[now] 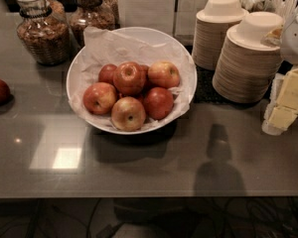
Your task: Pick apple from white bowl
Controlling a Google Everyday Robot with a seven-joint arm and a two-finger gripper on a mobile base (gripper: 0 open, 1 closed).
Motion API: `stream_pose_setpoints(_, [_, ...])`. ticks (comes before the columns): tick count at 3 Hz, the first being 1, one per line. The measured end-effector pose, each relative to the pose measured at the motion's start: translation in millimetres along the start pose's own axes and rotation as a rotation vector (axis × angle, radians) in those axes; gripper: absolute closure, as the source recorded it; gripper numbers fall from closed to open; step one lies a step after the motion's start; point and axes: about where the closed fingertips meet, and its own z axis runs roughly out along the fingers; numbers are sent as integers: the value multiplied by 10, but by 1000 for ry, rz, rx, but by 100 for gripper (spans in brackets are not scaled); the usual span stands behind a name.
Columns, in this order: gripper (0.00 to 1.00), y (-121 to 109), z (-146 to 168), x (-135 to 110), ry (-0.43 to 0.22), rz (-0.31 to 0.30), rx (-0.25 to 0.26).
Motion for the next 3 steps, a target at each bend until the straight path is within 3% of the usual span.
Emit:
stream_pose_setpoints(2, [0,-2,27,-35,-21,9,5])
stream_pose_setpoints(3, [0,-43,339,-272,-116,47,-55])
